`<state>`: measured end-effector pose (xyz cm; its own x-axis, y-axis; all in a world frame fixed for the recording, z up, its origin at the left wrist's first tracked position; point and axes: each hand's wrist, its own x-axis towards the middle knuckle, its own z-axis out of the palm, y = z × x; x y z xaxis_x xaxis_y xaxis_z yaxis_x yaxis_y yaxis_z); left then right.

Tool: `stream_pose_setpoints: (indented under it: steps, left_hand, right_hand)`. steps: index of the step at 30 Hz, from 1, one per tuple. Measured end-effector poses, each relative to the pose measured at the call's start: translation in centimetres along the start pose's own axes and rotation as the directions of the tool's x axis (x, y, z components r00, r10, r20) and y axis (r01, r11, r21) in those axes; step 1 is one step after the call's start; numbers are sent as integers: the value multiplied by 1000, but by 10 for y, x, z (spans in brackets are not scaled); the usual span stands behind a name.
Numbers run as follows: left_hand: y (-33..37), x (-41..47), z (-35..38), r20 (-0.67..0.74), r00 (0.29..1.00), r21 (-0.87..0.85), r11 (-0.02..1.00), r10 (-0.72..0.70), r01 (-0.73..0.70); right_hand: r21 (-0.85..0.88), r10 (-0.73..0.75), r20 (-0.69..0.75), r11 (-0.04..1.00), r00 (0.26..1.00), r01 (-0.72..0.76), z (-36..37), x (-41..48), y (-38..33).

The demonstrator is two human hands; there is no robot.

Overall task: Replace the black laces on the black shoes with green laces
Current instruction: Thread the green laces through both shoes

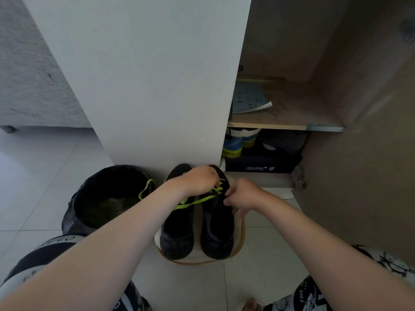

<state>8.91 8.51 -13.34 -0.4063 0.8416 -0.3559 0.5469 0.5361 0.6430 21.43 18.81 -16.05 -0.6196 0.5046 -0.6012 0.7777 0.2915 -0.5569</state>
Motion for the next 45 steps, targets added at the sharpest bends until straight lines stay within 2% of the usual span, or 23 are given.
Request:
stream_pose_setpoints:
  steps: [3, 6, 11, 17, 21, 27, 32, 37, 42, 45]
  left_hand:
    - [-8, -1, 12, 20, 998, 39, 998, 52, -53]
    - [-17, 2, 17, -69, 997, 137, 990, 21, -12]
    - [-19, 4, 23, -116, 993, 260, 965, 3, 28]
    - [-17, 6, 27, -137, 987, 372, 928, 84, -28]
    - [-14, 7, 27, -89, 983, 471, 876, 163, -103]
    - [-13, 8, 23, -18, 978, 508, 844, 208, -171]
    - [-9, 7, 28, -5, 966, 610, 766, 257, -201]
    - [-8, 9, 40, -83, 967, 589, 794, 241, -148]
    - [-12, 10, 48, -231, 972, 380, 924, 41, 51]
    - [-19, 12, 45, -211, 977, 303, 952, 17, 49]
  right_hand:
    - [127, 31, 34, 991, 999, -35, 0, 6, 7]
    - [207, 35, 61, 977, 997, -47, -1, 6, 13]
    - [302, 44, 100, 951, 994, -73, -6, 6, 20]
    - [303, 65, 112, 948, 992, -97, -6, 8, 19]
    - [299, 80, 115, 948, 990, -111, -5, 10, 18]
    - [290, 67, 117, 952, 991, -98, -6, 8, 16]
    - [275, 52, 103, 958, 993, -78, -5, 6, 15]
    - [250, 36, 66, 967, 997, -51, -4, 8, 15]
    - [251, 22, 62, 967, 998, -37, -4, 5, 15]
    - [251, 28, 65, 967, 998, -44, -4, 5, 14]
